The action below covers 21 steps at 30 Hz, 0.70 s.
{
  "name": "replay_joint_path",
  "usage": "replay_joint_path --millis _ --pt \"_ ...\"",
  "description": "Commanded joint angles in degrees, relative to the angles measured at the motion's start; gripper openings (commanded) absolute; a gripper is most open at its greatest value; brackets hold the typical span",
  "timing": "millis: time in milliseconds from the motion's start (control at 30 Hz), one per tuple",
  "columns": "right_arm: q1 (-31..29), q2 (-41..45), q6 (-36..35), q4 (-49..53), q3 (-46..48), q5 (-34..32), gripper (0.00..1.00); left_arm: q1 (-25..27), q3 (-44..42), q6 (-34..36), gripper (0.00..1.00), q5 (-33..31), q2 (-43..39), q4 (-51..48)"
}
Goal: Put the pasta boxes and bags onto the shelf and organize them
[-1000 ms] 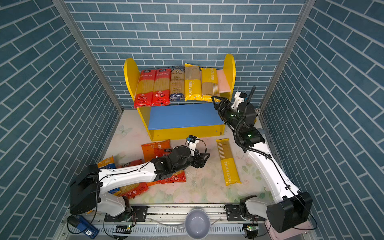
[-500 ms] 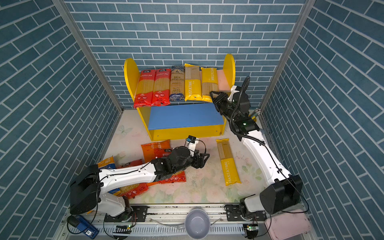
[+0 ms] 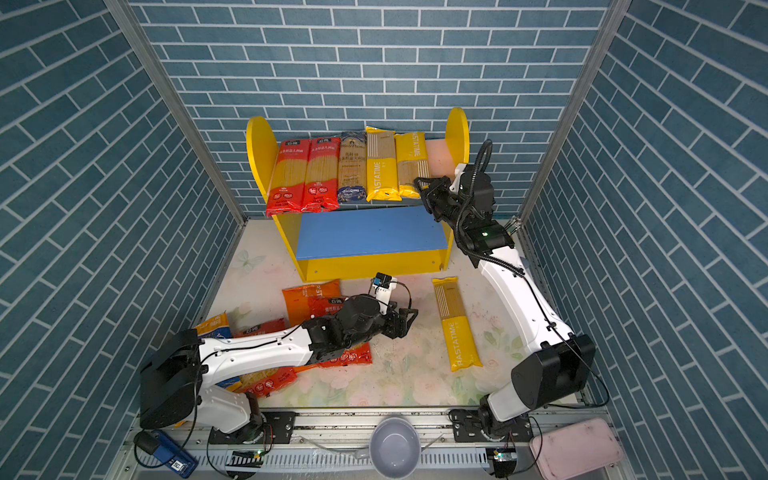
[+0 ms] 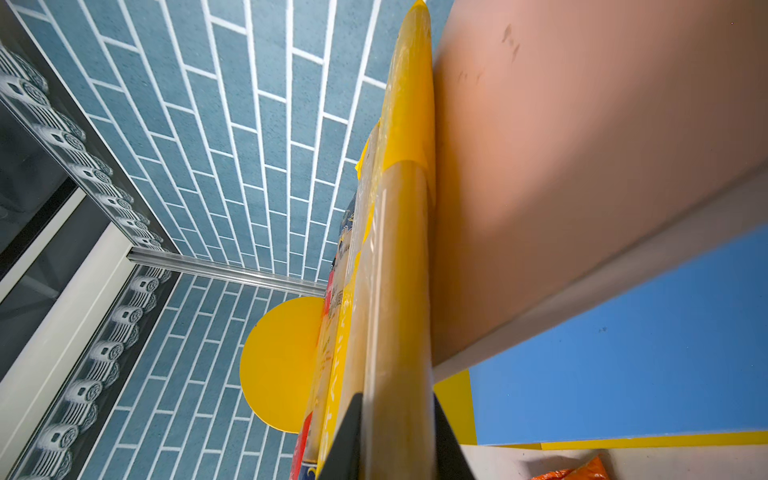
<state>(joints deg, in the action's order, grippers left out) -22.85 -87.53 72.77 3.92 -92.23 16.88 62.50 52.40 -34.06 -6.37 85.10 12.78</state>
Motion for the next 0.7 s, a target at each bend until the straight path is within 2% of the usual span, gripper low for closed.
replay_joint_path --millis 0,300,533,567,667 --pt "-4.6 -2.4 1.0 0.7 -3.1 7.1 0.0 -0.1 -0.6 0.1 0.77 -0.3 -1.5 0.8" --pt "-6.9 -3.2 0.0 2.9 -4.8 4.7 0.0 -0.1 -0.9 0.2 0.77 -0.6 -2.2 0.7" --pt "-2.8 2.7 -1.7 4.5 0.3 3.0 0.02 0.0 -0.7 0.2 0.77 -0.1 -1.8 0.9" --pt "-2.6 3.0 -1.5 4.4 0.5 3.3 0.04 -0.1 -0.6 0.2 0.77 0.0 -1.6 0.9" --pt "-2.4 2.2 -2.1 3.7 -0.9 6.2 0.3 0.0 0.6 0.4 0.77 0.7 -0.4 0.6"
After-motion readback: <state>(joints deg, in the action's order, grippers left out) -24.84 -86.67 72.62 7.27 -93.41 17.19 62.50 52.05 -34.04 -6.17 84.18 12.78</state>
